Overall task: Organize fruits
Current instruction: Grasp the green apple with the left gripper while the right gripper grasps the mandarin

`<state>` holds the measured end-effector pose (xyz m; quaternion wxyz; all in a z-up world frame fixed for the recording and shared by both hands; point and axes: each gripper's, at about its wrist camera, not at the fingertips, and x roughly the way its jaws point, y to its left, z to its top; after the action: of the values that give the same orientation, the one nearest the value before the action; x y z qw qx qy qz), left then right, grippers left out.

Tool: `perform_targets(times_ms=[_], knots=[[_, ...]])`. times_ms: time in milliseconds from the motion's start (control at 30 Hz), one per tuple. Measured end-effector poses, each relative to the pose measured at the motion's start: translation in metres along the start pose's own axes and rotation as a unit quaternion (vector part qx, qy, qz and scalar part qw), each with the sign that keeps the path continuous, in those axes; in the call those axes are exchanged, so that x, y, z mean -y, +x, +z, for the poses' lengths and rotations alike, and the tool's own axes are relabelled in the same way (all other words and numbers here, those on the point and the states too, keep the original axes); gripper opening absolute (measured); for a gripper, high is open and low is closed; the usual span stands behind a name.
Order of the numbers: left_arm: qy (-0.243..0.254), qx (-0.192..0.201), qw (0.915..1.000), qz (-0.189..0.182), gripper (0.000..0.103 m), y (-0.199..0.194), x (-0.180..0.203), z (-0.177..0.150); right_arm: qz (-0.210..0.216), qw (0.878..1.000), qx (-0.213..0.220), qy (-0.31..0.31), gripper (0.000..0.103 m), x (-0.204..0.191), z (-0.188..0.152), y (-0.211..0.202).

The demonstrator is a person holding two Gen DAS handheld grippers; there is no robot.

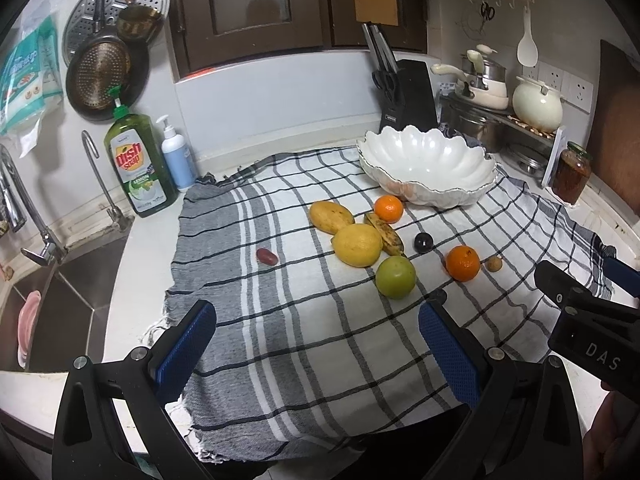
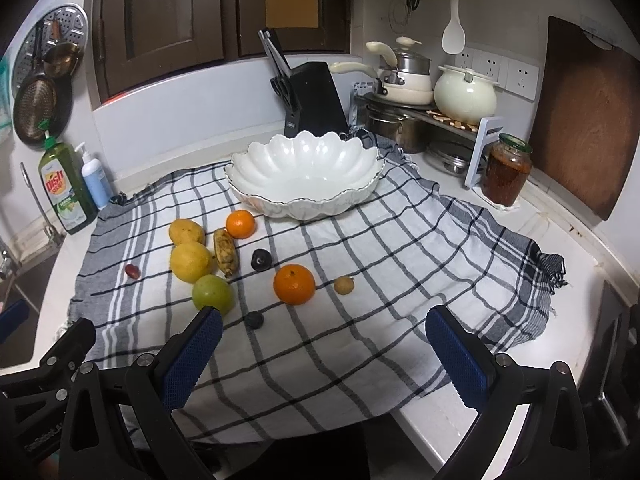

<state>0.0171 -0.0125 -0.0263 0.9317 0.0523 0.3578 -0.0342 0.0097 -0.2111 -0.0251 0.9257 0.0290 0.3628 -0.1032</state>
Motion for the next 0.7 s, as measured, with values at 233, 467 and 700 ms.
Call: perform_targets(times_ms=[233,467,700], knots=[[0.005,-0.014,0.9998,-0.014,0.103,0.024,0.012,0.001,-0.003,1.0,-0.011,0.003,0.103,0.006,-0.002,0.022],[0.02,-0.028,0.999,-0.029,0.098,0.054,0.033,0.006,-0.011,1.0,-0.013,0.009,0.102,0.02,0.003,0.045],[0.025,-0.039,0.9982,-0.037,0.098,0.085,0.048,0.008,-0.01,1.0,-0.022,0.005,0.101,0.028,0.006,0.07]])
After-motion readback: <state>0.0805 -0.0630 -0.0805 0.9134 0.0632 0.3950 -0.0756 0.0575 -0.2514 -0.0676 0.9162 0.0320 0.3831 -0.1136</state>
